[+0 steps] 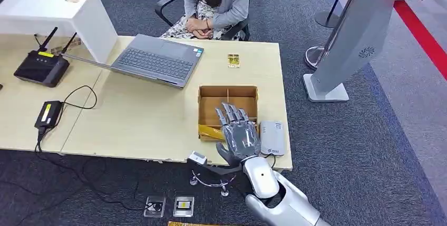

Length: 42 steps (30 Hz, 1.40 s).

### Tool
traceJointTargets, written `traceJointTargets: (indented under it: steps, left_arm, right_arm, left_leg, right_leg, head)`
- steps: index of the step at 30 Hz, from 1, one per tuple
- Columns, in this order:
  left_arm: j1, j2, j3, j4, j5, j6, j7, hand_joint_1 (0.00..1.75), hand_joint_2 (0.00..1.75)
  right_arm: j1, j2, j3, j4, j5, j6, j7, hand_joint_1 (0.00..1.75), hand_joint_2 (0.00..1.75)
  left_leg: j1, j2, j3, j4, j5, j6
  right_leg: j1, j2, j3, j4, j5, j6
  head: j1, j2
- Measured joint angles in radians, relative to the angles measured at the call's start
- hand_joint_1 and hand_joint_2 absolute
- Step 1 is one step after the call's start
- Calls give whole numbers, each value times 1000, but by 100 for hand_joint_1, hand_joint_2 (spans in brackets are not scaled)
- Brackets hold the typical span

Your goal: Pass the card to the sensor for recognition and then transmit it.

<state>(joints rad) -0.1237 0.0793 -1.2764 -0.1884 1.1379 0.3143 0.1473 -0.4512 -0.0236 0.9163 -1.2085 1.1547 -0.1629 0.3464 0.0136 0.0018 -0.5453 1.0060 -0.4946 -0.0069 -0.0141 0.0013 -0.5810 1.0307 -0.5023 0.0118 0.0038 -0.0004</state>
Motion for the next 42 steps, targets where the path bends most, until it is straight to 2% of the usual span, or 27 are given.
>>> traceJointTargets:
  steps: [19,32,42]
  left_arm:
    - [-1,0,-3,2,-1,-1,0,0,0]
    - [-1,0,-3,2,-10,-8,0,0,0]
    - [-1,0,-3,2,-13,-10,0,0,0]
  right_arm:
    - [1,16,-26,135,-11,-55,7,0,175]
    - [-6,22,-34,177,-14,-115,-6,0,175]
    - [-17,25,-41,207,-18,-125,-11,0,175]
  left_leg:
    - [0,0,0,0,0,0]
    - [0,0,0,0,0,0]
    - [0,0,0,0,0,0]
  right_leg:
    - [0,0,0,0,0,0]
    - [0,0,0,0,0,0]
    - [0,0,0,0,0,0]
  head:
    - [0,0]
    - [0,0]
    - [0,0]
